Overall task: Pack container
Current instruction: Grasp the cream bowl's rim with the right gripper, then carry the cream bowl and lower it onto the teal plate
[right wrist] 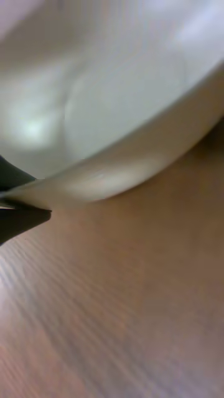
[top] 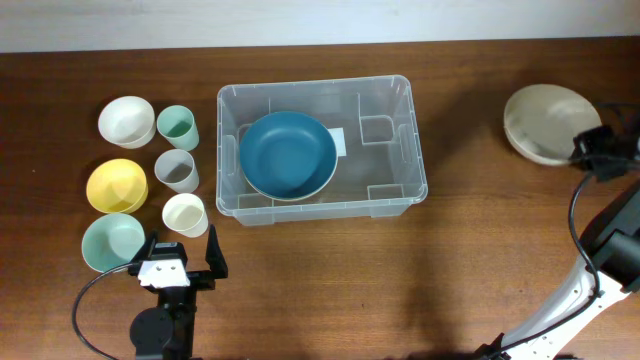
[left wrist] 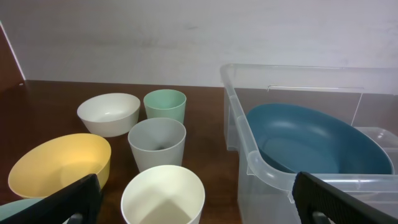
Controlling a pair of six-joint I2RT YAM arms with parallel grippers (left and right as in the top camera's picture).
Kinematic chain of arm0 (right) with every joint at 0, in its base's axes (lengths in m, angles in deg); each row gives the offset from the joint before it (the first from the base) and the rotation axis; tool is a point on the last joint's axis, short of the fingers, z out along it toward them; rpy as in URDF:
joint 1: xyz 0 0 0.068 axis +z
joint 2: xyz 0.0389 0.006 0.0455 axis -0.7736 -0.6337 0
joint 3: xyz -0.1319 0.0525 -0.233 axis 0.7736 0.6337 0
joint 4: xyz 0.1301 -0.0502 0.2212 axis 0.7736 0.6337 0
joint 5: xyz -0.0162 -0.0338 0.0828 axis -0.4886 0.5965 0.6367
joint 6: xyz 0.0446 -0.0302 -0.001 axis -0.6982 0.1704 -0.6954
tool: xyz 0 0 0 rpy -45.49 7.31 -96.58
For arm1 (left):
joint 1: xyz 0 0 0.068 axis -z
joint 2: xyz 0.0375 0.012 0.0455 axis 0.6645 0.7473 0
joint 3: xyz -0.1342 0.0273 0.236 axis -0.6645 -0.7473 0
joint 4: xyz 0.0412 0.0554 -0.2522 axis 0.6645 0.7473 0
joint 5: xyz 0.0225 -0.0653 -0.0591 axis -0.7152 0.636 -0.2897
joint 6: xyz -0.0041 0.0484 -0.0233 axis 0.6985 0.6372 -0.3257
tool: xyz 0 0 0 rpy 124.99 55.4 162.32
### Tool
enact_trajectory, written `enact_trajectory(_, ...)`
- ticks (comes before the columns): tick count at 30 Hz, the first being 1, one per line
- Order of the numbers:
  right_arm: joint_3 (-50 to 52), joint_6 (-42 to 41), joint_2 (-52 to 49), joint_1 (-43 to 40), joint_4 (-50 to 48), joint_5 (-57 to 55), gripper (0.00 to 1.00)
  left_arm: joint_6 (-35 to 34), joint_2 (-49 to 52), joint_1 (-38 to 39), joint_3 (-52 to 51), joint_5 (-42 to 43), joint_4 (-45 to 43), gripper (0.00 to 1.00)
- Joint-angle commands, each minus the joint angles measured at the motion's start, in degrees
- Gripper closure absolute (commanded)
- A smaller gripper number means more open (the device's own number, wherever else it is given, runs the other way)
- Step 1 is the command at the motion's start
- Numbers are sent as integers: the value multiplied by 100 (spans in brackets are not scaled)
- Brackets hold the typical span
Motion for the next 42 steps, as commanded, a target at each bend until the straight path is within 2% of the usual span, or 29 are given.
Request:
enact_trajectory(1, -678, 496, 339, 44, 96, 1537, 96, 68, -39, -31, -20, -35, 20, 0)
enact_trajectory(8, -1775, 1054, 820, 538, 1051, 2317, 96, 68, -39, -31, -20, -35, 20, 1)
enact_trajectory(14, -2430, 1770, 1381, 1843, 1849, 2297, 96, 68, -39, -31, -20, -35, 20, 1)
enact_trajectory(18, -2433, 1792, 1493, 2966, 1996, 1768, 96, 68, -39, -31, -20, -35, 20, 1)
enact_trajectory(23, -2371, 1762, 1268, 4402, 2212, 404, 96, 68, -39, -31, -20, -35, 22, 1)
enact_trajectory(26, -2367, 1504, 1045, 5045, 2227, -4, 96, 68, -39, -31, -20, -35, 20, 1)
enact_trajectory(34, -2367, 1373, 391, 5652, 2203, 367, 96, 68, -39, -31, -20, -35, 20, 1)
enact_trajectory(42, -2367, 1351, -81, 5807, 2107, 376, 96, 68, -39, -31, -20, -35, 20, 1)
